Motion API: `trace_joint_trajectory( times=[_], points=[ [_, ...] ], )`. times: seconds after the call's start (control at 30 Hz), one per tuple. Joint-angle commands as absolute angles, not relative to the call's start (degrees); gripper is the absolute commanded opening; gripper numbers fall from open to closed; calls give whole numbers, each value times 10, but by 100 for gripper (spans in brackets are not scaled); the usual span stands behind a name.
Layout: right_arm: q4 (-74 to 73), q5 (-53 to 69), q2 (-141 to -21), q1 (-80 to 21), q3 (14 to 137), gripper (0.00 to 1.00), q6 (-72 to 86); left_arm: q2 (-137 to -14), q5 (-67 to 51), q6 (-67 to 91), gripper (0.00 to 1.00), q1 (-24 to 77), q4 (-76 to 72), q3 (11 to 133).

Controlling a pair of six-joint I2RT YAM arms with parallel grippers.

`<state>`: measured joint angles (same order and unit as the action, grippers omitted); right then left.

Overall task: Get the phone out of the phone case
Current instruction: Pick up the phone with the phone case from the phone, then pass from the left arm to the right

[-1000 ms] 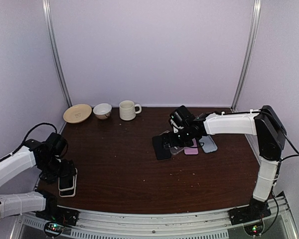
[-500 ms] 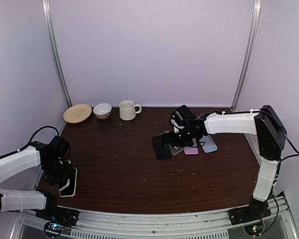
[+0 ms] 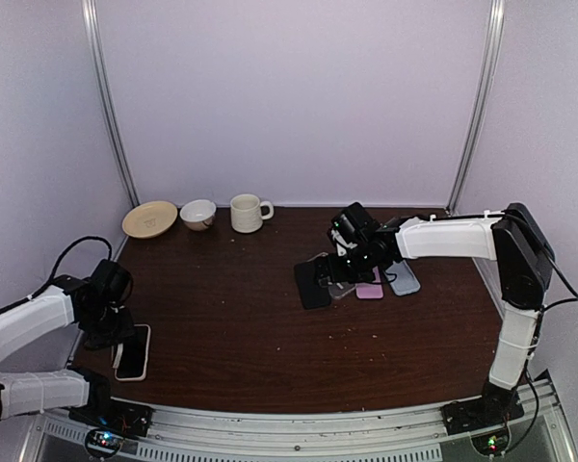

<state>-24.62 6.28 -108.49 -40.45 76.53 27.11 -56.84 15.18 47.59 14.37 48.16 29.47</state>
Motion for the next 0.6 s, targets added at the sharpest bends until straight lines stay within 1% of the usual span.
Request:
trace_joint_trajectory(
  times=[0.0, 0.1, 0.17, 0.33, 0.57],
  points=[
    [-245, 71, -1075, -401, 771, 99, 265, -559, 111, 488, 28, 141, 458, 288],
    [-242, 84, -1075, -401, 773, 99, 266, -558, 128, 486, 13, 142, 473, 300],
    [-239, 91, -1076, -401, 774, 99, 268, -561, 144, 491, 7, 142, 487, 308],
    [-235, 103, -1079, -401, 776, 100, 270, -556, 174, 497, 0, 142, 501, 315],
    [-236, 117, -1077, -400, 782, 100, 263, -505, 181, 471, 0, 145, 510, 342]
  ],
)
